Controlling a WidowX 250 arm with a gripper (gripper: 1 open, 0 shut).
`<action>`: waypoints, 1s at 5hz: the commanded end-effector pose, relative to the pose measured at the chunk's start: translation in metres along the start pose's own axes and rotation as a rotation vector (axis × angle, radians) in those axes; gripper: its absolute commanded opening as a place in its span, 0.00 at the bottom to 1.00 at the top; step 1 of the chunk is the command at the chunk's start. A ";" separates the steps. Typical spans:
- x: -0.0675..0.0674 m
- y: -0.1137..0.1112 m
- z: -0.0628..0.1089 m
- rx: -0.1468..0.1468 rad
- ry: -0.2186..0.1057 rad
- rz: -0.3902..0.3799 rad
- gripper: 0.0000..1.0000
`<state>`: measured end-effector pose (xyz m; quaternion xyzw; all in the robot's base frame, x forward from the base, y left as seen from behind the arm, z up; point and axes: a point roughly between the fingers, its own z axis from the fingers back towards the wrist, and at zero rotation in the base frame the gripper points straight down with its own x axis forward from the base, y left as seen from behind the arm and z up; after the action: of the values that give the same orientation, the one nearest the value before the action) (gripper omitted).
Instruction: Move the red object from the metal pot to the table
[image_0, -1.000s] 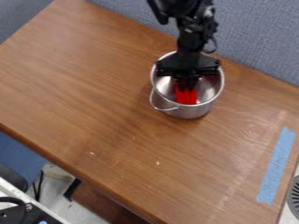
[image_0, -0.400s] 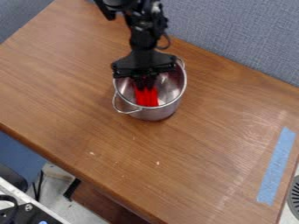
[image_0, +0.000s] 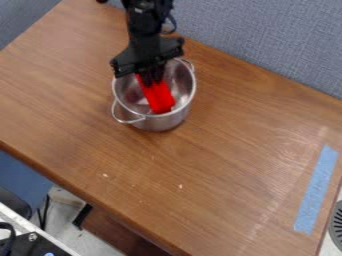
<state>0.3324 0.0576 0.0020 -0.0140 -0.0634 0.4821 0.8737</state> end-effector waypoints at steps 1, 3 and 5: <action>0.035 -0.002 0.002 -0.014 -0.049 0.245 0.00; 0.023 -0.054 0.012 -0.016 -0.039 0.045 0.00; 0.016 -0.036 0.082 -0.101 0.044 -0.339 0.00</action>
<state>0.3497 0.0451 0.0611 -0.0493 -0.0300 0.3303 0.9421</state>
